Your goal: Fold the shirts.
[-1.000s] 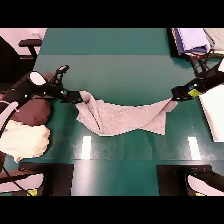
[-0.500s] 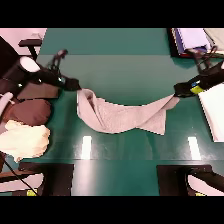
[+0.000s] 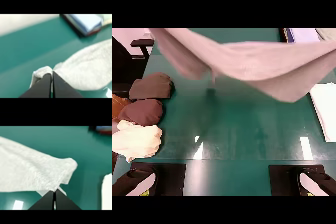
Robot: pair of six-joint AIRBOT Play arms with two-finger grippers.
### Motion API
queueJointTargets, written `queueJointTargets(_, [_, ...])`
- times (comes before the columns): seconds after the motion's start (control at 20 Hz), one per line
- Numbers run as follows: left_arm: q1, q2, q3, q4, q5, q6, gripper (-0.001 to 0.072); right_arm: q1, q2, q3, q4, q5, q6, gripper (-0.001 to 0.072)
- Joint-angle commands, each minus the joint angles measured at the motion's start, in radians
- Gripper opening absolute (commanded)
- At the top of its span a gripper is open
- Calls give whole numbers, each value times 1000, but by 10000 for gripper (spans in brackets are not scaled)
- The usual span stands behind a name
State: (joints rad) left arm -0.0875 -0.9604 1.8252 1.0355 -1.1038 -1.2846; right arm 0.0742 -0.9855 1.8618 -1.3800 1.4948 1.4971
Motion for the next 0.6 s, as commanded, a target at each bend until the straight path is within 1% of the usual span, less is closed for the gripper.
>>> queueJointTargets(0.0, [1,130,119,55,11,-61,24,-74,59,155,-2,45,-6,9])
queueJointTargets(0.05, [1,144,139,66,8,-80,24,-102,58,194,-1,71,-6,9])
queueJointTargets(0.1, [1,144,169,71,-10,-81,23,-126,58,217,0,88,-6,9])
queueJointTargets(0.2, [1,143,181,98,-16,-104,23,-159,58,215,-1,108,-6,9])
queueJointTargets(0.25, [1,130,175,135,-32,-108,23,-167,58,186,0,106,-6,9])
queueJointTargets(0.3, [1,107,169,181,-65,-129,23,-168,51,145,2,104,-5,9])
queueJointTargets(0.4, [1,40,124,253,-151,-163,24,-167,5,66,30,134,-4,9])
queueJointTargets(0.5, [1,-51,37,259,-229,-163,24,-134,-72,-16,35,159,-4,9])
queueJointTargets(0.55, [1,-106,-23,255,-246,-163,24,-111,-120,-57,32,157,-5,9])
